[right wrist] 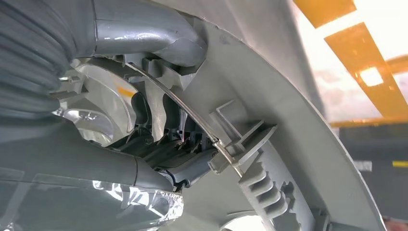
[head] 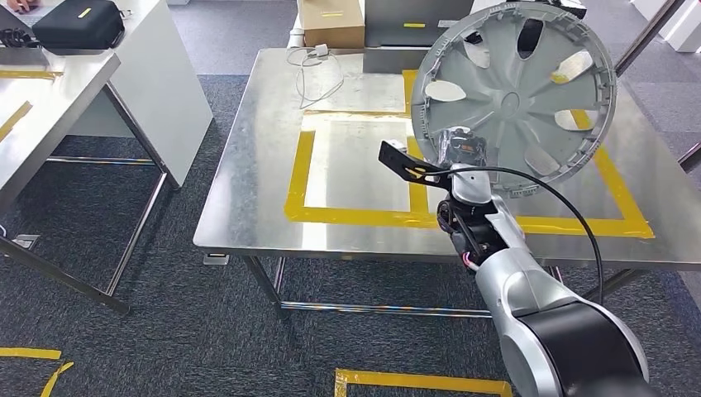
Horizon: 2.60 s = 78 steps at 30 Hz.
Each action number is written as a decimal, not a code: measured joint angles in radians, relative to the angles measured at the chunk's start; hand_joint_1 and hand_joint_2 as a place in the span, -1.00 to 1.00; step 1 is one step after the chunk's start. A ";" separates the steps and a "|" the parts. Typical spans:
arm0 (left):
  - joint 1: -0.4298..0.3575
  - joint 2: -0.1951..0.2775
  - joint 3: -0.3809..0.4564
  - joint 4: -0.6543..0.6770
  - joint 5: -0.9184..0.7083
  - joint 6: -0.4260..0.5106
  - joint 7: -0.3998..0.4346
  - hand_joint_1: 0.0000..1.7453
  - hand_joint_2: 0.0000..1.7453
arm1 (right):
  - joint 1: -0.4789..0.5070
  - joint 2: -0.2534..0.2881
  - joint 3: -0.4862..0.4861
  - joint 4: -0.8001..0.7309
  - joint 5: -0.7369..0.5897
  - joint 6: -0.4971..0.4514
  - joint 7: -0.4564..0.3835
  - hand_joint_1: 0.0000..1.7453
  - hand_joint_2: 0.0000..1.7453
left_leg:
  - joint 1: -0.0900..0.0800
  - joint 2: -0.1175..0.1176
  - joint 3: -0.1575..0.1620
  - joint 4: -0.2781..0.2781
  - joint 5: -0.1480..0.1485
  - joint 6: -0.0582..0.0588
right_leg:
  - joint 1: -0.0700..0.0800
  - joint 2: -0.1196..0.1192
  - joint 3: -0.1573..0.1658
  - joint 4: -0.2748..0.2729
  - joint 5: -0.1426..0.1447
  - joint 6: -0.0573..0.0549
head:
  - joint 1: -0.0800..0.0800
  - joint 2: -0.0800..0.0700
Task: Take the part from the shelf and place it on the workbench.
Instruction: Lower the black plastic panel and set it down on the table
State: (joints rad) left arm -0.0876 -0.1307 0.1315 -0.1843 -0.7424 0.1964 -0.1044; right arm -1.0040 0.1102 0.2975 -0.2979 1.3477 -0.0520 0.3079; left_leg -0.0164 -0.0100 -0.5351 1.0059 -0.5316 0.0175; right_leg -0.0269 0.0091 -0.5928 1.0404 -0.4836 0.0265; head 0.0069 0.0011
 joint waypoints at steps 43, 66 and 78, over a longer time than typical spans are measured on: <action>0.033 0.013 0.079 0.000 0.044 0.090 -0.068 -1.00 -1.00 | 0.008 -0.021 -0.155 -0.077 -0.214 -0.339 -0.224 -1.00 -1.00 | 0.000 0.000 0.001 0.000 0.000 0.000 | 0.000 -0.001 0.002 0.000 0.000 0.000 | 0.000 0.000; 0.047 -0.012 0.201 0.000 0.083 0.053 -0.157 -1.00 -1.00 | 0.775 0.015 -0.366 -1.702 -0.816 -0.582 -1.008 -1.00 -1.00 | 0.001 0.000 0.003 -0.001 -0.003 -0.002 | 0.001 -0.001 0.004 -0.003 -0.002 0.000 | 0.000 0.000; 0.034 -0.009 0.214 0.000 0.065 0.063 -0.129 -1.00 -1.00 | 0.972 0.137 -0.258 -2.043 -0.403 -0.582 -1.007 -1.00 -1.00 | 0.001 0.000 0.005 -0.001 -0.003 -0.002 | 0.001 -0.001 0.006 -0.003 -0.002 0.000 | 0.000 0.000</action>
State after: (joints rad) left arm -0.0532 -0.1397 0.3451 -0.1839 -0.6778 0.2598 -0.2336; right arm -0.0317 0.2469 0.0394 -2.3406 0.9449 -0.6340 -0.6992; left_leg -0.0153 -0.0104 -0.5301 1.0044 -0.5348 0.0150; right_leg -0.0259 0.0079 -0.5867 1.0377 -0.4854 0.0263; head 0.0074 0.0011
